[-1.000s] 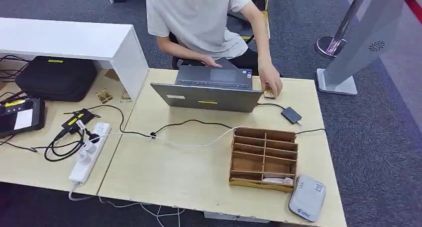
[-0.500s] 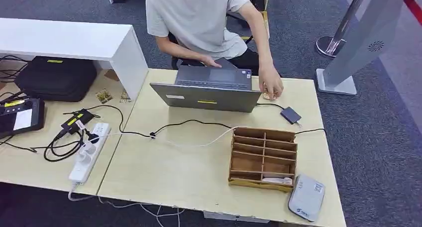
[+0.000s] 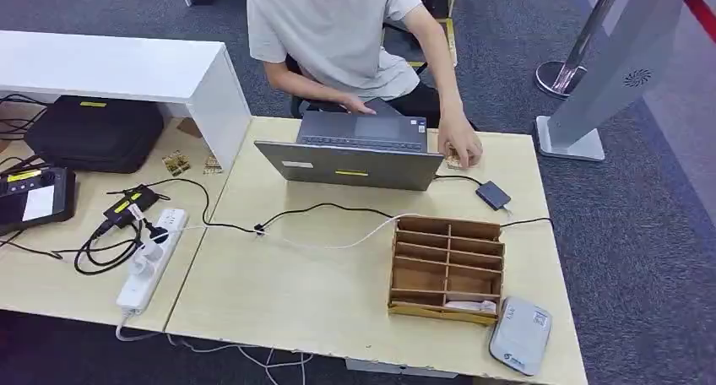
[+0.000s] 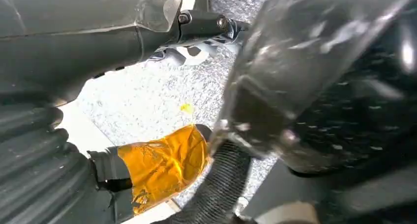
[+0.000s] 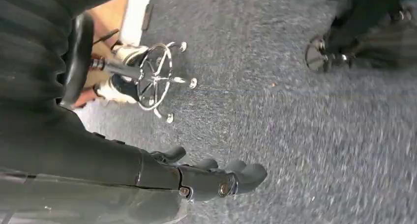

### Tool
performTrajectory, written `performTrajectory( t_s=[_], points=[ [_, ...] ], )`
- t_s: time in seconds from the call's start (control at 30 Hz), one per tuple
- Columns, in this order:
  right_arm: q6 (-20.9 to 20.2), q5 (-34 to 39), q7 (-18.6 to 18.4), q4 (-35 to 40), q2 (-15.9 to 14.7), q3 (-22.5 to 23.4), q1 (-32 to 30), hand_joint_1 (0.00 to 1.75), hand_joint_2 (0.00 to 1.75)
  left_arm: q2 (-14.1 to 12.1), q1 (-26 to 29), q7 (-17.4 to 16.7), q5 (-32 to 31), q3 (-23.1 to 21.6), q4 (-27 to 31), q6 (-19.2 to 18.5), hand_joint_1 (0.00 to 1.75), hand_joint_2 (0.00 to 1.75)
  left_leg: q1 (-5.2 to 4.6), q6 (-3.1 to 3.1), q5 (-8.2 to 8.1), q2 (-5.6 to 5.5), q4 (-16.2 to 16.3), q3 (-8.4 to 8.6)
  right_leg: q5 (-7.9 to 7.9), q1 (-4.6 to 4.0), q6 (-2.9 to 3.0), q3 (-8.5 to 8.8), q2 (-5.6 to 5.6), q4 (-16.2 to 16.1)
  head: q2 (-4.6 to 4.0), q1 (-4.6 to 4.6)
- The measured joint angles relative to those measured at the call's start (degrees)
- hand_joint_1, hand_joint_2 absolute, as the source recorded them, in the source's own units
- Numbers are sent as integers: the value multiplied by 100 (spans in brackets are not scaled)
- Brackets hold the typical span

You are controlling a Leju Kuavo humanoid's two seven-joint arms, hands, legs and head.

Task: Pass the card to the sensor for recognition and then transmit it.

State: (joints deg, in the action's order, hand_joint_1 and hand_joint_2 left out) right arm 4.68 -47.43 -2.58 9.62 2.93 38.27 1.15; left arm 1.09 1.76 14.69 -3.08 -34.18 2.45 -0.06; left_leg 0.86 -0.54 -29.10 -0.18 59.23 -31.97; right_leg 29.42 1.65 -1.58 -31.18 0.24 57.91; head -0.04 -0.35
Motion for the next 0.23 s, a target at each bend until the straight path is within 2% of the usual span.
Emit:
performTrajectory(
  t_s=[0.03,0.1,0.23],
  points=[
    [-20,-26,-42,0,37,-42,3,0,175,4,-1,-26,-42,0,-13,138,0,175,0,0,0,0,0,0,0,0,0,0,-1,0,0,7],
    [-94,-44,-85,0,76,-118,6,0,175,39,-3,-144,-81,0,-24,435,0,175,0,0,0,0,0,0,0,0,0,1,-1,0,0,5],
    [-166,289,-87,72,79,-448,-67,0,175,70,6,-278,-52,258,-20,487,0,175,-2,0,0,0,1,1,-1,1,0,2,0,-1,0,4]
  ],
)
